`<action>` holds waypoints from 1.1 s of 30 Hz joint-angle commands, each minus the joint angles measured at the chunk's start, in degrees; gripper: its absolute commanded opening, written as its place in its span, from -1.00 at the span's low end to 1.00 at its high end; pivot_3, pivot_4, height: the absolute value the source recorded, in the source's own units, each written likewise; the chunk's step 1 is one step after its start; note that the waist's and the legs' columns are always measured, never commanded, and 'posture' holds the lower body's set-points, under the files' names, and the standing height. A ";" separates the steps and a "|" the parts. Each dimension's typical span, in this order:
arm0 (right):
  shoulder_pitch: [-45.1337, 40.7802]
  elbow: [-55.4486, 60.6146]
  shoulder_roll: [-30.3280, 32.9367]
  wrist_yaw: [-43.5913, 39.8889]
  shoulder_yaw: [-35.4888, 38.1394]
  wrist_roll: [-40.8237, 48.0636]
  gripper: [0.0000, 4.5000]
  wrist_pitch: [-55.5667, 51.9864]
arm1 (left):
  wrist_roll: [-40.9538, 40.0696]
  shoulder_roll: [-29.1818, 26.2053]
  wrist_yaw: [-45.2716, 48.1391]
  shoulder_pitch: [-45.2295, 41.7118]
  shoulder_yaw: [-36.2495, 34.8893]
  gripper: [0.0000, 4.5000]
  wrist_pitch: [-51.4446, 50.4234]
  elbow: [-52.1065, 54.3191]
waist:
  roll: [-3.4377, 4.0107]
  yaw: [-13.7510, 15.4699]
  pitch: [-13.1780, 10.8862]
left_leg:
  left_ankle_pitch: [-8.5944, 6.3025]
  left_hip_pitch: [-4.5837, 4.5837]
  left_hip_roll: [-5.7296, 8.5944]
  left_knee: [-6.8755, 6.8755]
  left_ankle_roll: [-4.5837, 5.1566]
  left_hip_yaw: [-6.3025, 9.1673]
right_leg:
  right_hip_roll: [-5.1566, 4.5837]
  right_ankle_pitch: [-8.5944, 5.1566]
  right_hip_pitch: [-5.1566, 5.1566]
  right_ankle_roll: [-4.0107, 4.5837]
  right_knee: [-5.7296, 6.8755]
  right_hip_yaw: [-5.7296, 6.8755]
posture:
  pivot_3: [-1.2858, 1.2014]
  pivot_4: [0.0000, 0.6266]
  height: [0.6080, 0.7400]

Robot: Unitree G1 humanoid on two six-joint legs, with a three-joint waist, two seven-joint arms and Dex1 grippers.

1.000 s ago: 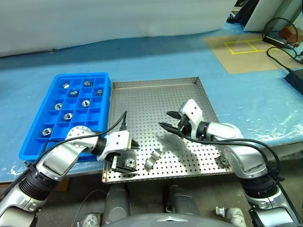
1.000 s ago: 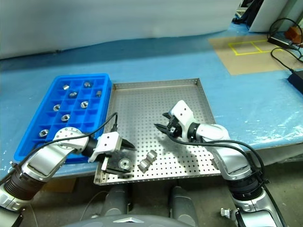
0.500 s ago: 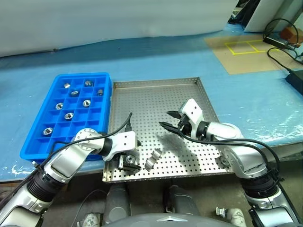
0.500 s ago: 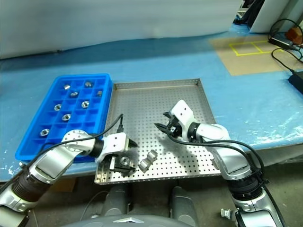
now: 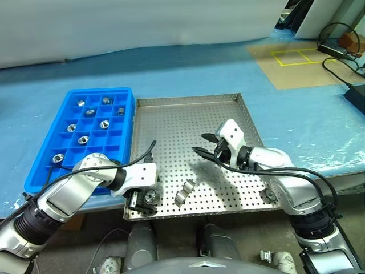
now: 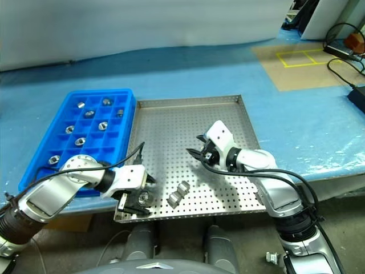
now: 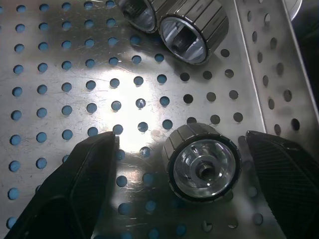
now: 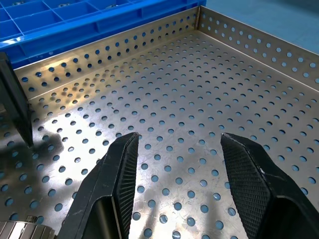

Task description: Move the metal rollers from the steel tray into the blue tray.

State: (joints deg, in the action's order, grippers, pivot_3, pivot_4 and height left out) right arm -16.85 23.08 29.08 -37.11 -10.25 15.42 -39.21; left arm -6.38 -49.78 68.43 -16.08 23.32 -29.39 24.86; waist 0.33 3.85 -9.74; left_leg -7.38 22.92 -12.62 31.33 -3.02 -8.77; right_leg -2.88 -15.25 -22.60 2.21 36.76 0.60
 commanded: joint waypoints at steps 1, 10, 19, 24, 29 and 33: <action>-0.88 0.50 -0.03 0.00 0.29 -0.27 0.21 1.52 | 0.73 0.36 -0.96 0.93 0.71 0.97 0.18 1.64 | 0.00 0.00 0.00 | 0.00 0.00 0.00 0.00 0.00 0.00 | 0.00 0.00 0.00 0.00 0.00 0.00 | -0.07 -0.52 1.00; -1.17 0.04 -0.22 -0.29 0.32 -0.74 0.21 1.97 | 2.19 2.43 -2.18 -0.89 2.41 0.97 -2.31 1.82 | 0.00 0.01 0.00 | 0.00 -0.03 -0.01 0.00 0.00 0.00 | 0.00 0.00 0.03 0.00 0.00 0.01 | -0.07 -0.52 1.00; -1.40 -0.42 -0.43 -0.45 0.21 -0.91 0.21 2.32 | -0.41 -0.07 -0.76 -2.13 0.56 0.16 -6.86 5.57 | 0.00 0.00 0.00 | 0.00 -0.03 -0.01 -0.01 0.00 0.00 | 0.01 0.00 0.02 0.00 0.00 0.00 | -0.07 -0.52 1.00; -1.63 -0.81 -0.42 -0.57 0.17 -0.97 0.21 2.54 | 0.46 -0.76 -1.34 -0.08 1.46 -0.25 -3.88 3.21 | 0.01 0.00 0.01 | 0.00 -0.04 0.00 0.00 0.00 0.00 | 0.01 0.00 0.03 0.00 0.00 0.00 | -0.06 -0.52 1.00; -1.74 -0.93 -0.61 -0.47 -0.05 -1.13 0.21 2.74 | 0.96 -1.04 -1.31 1.36 1.65 -0.25 -1.58 2.08 | 0.02 0.00 0.02 | 0.00 -0.16 0.00 -0.01 0.00 0.00 | 0.00 -0.01 0.15 0.00 -0.02 0.00 | -0.06 -0.52 1.00; -1.78 -1.07 -0.72 -0.53 -0.06 -1.26 0.21 2.83 | 0.41 -0.57 -1.60 -0.45 0.77 -0.25 -3.47 3.83 | 0.02 0.00 0.02 | 0.00 -0.28 -0.01 -0.02 0.01 0.00 | 0.00 -0.01 0.25 0.00 -0.03 0.00 | -0.06 -0.52 1.00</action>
State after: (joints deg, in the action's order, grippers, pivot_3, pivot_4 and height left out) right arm -17.45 21.09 28.58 -37.44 -10.33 14.10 -37.65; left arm -6.23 -49.86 66.95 -15.77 24.42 -31.82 27.52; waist 0.36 3.85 -9.72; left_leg -7.38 22.64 -12.63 31.31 -3.02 -8.78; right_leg -2.88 -15.26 -22.35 2.22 36.73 0.60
